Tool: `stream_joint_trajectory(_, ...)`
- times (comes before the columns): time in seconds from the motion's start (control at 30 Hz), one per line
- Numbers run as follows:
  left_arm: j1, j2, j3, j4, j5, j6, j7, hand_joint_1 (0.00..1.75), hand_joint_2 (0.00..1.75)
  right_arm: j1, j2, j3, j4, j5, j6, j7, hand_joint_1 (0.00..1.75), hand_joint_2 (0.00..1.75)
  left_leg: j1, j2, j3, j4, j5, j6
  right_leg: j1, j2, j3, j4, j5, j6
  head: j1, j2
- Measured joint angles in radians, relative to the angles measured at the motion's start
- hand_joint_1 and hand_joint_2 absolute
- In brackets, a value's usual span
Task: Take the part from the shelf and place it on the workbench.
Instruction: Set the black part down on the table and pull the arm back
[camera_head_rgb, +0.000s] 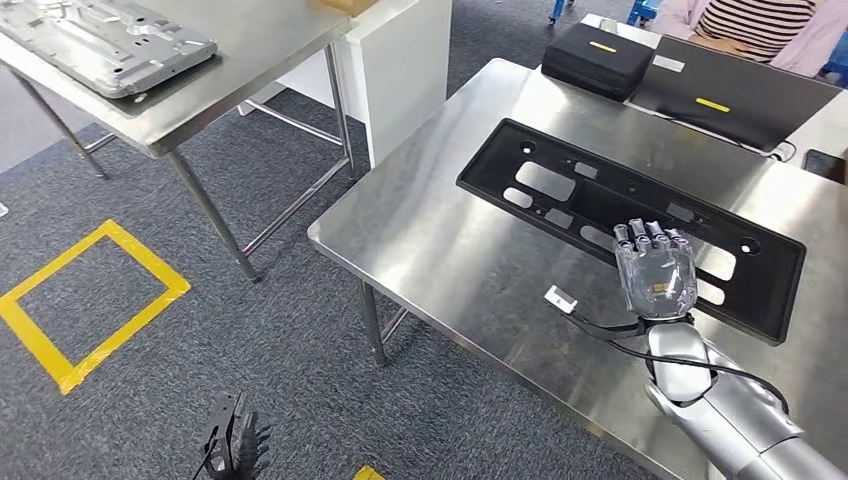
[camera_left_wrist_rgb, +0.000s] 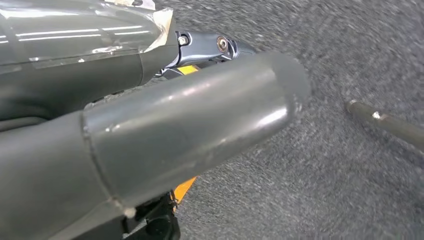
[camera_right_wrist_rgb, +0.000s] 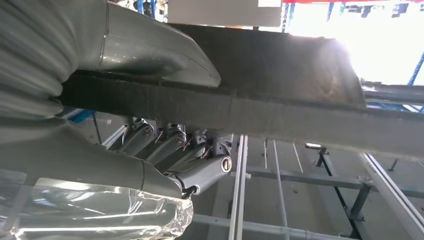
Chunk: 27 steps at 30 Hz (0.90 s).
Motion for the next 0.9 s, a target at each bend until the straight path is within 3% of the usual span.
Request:
stream_joint_trajectory(0.1, -0.005, -0.001, 0.0, 0.0, 0.0, -0.001, 0.001, 0.0, 0.0, -0.004, 0.002, 0.009, 0.0, 0.0, 0.0, -0.026, 1.75, 1.75, -0.009, 0.02, 0.002, -0.006, 0.003, 0.009, 0.0, 0.026, -0.01, -0.007, 0.01, 0.016, 0.0, 0.0)
stream_joint_trajectory(0.13, -0.009, -0.002, 0.0, 0.0, 0.001, -0.002, 0.001, 0.0, 0.0, -0.004, 0.002, 0.01, 0.0, 0.0, 0.0, -0.036, 1.75, 1.75, -0.01, 0.029, 0.004, -0.012, 0.008, 0.016, -0.001, 0.018, -0.015, -0.005, 0.009, 0.02, 0.0, 0.0)
stream_joint_trajectory(0.2, -0.015, -0.003, 0.0, 0.0, 0.004, -0.002, 0.0, 0.0, 0.0, -0.008, 0.006, 0.012, 0.0, 0.0, 0.0, -0.059, 1.75, 1.75, -0.008, 0.053, 0.007, -0.026, 0.018, 0.032, 0.003, -0.032, -0.045, 0.045, -0.019, 0.018, 0.005, 0.0)
stream_joint_trajectory(0.27, -0.015, -0.001, 0.0, 0.0, 0.006, -0.003, -0.002, 0.0, 0.0, -0.014, 0.013, 0.012, 0.001, 0.0, 0.0, -0.08, 1.75, 1.75, -0.01, 0.08, 0.007, -0.03, 0.022, 0.039, 0.005, -0.085, -0.105, 0.174, -0.077, 0.012, 0.011, 0.0)
stream_joint_trajectory(0.33, -0.013, 0.0, 0.0, 0.0, 0.006, -0.006, -0.003, 0.0, 0.0, -0.014, 0.021, 0.012, 0.005, 0.0, 0.0, -0.094, 1.75, 1.75, -0.011, 0.107, 0.006, -0.03, 0.021, 0.039, 0.004, -0.098, -0.147, 0.278, -0.11, 0.017, 0.012, 0.0)
stream_joint_trajectory(0.37, -0.013, 0.0, 0.0, 0.0, 0.006, -0.009, -0.005, 0.0, 0.0, -0.014, 0.025, 0.012, 0.007, -0.001, 0.0, -0.099, 1.75, 1.75, -0.011, 0.12, 0.006, -0.03, 0.021, 0.038, 0.003, -0.102, -0.142, 0.275, -0.105, 0.024, 0.013, 0.0)
stream_joint_trajectory(0.4, -0.013, 0.0, 0.0, 0.0, 0.007, -0.013, -0.008, 0.0, 0.0, -0.014, 0.029, 0.011, 0.01, -0.001, 0.0, -0.103, 1.75, 1.75, -0.011, 0.132, 0.006, -0.029, 0.02, 0.037, 0.001, -0.109, -0.118, 0.236, -0.089, 0.032, 0.013, 0.0)
stream_joint_trajectory(0.47, -0.014, 0.001, 0.0, 0.0, 0.008, -0.023, -0.014, 0.0, 0.0, -0.018, 0.037, 0.006, 0.014, -0.001, 0.0, -0.111, 1.75, 1.75, -0.014, 0.156, 0.007, -0.026, 0.016, 0.03, 0.002, -0.152, -0.036, 0.09, -0.043, 0.044, 0.014, 0.0)
stream_joint_trajectory(0.53, -0.014, 0.004, 0.0, 0.0, 0.008, -0.035, -0.02, 0.0, 0.0, -0.021, 0.046, -0.004, 0.021, -0.001, 0.0, -0.121, 1.75, 1.75, -0.022, 0.176, 0.008, -0.022, 0.01, 0.021, 0.008, -0.181, 0.012, -0.001, -0.016, 0.036, 0.013, 0.0)
stream_joint_trajectory(0.6, -0.016, 0.007, 0.0, 0.0, 0.01, -0.043, -0.023, 0.0, 0.0, -0.02, 0.055, -0.016, 0.03, 0.0, 0.0, -0.134, 1.75, 1.75, -0.027, 0.198, 0.011, -0.022, 0.006, 0.015, 0.011, -0.164, 0.012, -0.008, -0.011, 0.021, 0.01, 0.0)
stream_joint_trajectory(0.63, -0.018, 0.008, 0.0, 0.0, 0.011, -0.045, -0.024, 0.0, 0.0, -0.019, 0.058, -0.021, 0.035, 0.0, 0.0, -0.139, 1.75, 1.75, -0.024, 0.199, 0.011, -0.019, 0.002, 0.011, 0.006, -0.152, 0.011, -0.009, -0.009, 0.015, 0.009, 0.0)
stream_joint_trajectory(0.7, -0.019, 0.008, 0.0, 0.0, 0.012, -0.051, -0.027, 0.0, 0.0, -0.02, 0.065, -0.033, 0.041, 0.0, 0.0, -0.152, 1.75, 1.75, -0.015, 0.157, -0.004, 0.022, -0.031, 0.001, -0.003, -0.131, 0.012, -0.01, -0.005, -0.001, 0.008, 0.0)
stream_joint_trajectory(0.77, -0.017, 0.012, 0.0, 0.001, 0.014, -0.059, -0.031, 0.0, 0.0, -0.019, 0.076, -0.048, 0.046, -0.001, 0.0, -0.174, 1.75, 1.75, -0.01, 0.097, -0.057, 0.141, -0.095, -0.007, -0.004, -0.114, 0.012, -0.01, -0.003, -0.015, 0.005, 0.0)
stream_joint_trajectory(0.8, -0.015, 0.014, 0.0, 0.001, 0.016, -0.064, -0.033, 0.0, 0.0, -0.017, 0.083, -0.055, 0.049, -0.001, 0.0, -0.186, 1.75, 1.75, -0.009, 0.085, -0.09, 0.209, -0.121, -0.009, -0.002, -0.106, 0.012, -0.01, -0.003, -0.018, 0.004, 0.0)
stream_joint_trajectory(0.83, -0.013, 0.015, 0.0, 0.002, 0.018, -0.071, -0.036, 0.0, 0.0, -0.015, 0.089, -0.06, 0.053, -0.001, 0.0, -0.194, 1.75, 1.75, -0.009, 0.081, -0.116, 0.256, -0.132, -0.009, -0.001, -0.097, 0.012, -0.01, -0.002, -0.019, 0.004, 0.0)
stream_joint_trajectory(0.87, -0.013, 0.017, 0.0, 0.003, 0.02, -0.078, -0.038, 0.0, 0.0, -0.013, 0.093, -0.063, 0.057, -0.001, 0.0, -0.198, 1.75, 1.75, -0.009, 0.079, -0.126, 0.267, -0.123, -0.009, 0.0, -0.088, 0.012, -0.009, -0.002, -0.019, 0.004, 0.0)
stream_joint_trajectory(0.9, -0.013, 0.018, 0.0, 0.004, 0.022, -0.083, -0.04, 0.0, 0.0, -0.012, 0.096, -0.065, 0.06, -0.001, 0.0, -0.199, 1.75, 1.75, -0.008, 0.079, -0.117, 0.24, -0.096, -0.008, 0.0, -0.081, 0.012, -0.008, -0.003, -0.019, 0.004, 0.0)
